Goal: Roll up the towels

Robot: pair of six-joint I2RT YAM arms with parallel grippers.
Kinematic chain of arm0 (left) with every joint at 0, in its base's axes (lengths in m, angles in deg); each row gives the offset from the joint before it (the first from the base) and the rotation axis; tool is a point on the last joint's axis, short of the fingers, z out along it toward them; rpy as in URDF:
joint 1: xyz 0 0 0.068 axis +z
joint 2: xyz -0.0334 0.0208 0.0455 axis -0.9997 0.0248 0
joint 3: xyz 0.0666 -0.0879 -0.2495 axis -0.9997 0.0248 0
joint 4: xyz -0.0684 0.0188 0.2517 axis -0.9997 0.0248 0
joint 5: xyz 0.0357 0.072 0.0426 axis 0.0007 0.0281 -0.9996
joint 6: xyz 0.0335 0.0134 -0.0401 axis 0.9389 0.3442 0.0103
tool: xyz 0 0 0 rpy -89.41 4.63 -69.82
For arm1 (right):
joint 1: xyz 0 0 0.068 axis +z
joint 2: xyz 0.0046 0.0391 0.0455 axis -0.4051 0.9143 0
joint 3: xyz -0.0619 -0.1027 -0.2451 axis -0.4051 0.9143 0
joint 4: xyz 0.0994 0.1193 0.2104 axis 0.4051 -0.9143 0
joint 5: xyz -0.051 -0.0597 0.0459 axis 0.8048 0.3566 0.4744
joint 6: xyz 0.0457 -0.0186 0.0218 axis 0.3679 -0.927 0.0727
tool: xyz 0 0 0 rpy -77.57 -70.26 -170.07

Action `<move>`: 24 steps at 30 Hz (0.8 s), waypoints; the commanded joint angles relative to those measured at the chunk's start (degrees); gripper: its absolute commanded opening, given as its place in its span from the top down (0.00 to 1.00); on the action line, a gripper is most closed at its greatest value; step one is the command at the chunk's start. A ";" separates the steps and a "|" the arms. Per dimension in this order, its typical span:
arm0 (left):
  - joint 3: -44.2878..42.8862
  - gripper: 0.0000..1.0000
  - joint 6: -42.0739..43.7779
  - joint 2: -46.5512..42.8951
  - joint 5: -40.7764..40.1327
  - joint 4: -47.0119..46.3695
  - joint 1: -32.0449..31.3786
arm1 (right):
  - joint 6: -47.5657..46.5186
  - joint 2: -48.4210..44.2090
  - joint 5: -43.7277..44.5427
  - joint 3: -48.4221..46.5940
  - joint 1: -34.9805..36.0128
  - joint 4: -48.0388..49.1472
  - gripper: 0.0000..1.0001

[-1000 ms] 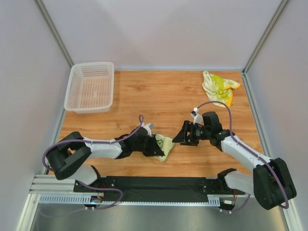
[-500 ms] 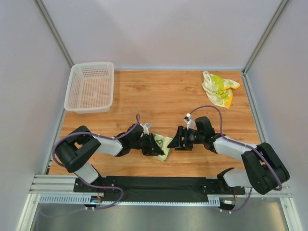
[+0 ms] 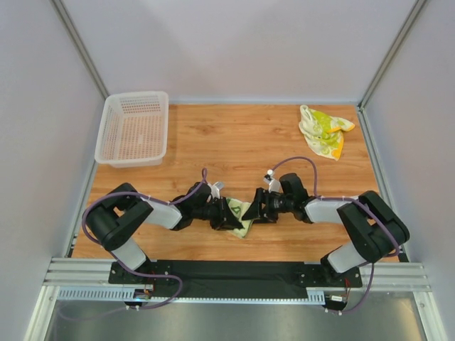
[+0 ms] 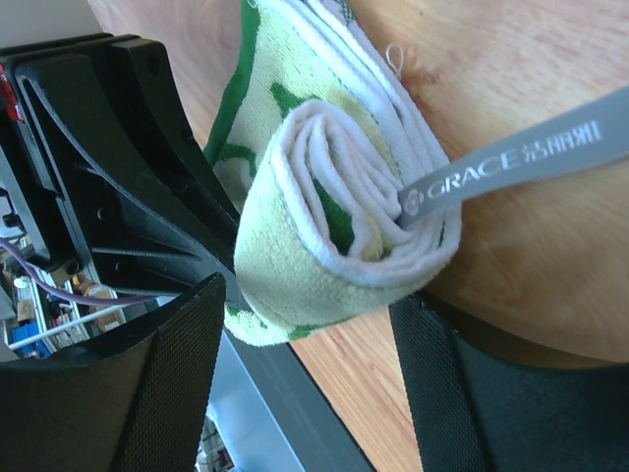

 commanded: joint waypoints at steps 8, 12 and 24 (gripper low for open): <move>0.38 0.99 0.34 0.13 0.91 1.50 0.10 | 0.61 2.95 1.11 -2.63 1.46 4.02 0.37; 0.38 0.99 0.34 0.04 0.82 1.67 0.10 | 0.87 2.34 1.11 -2.63 1.55 4.28 0.38; 0.55 0.99 0.51 -0.39 0.73 2.46 0.10 | 0.96 0.84 1.55 -1.75 1.99 4.02 0.63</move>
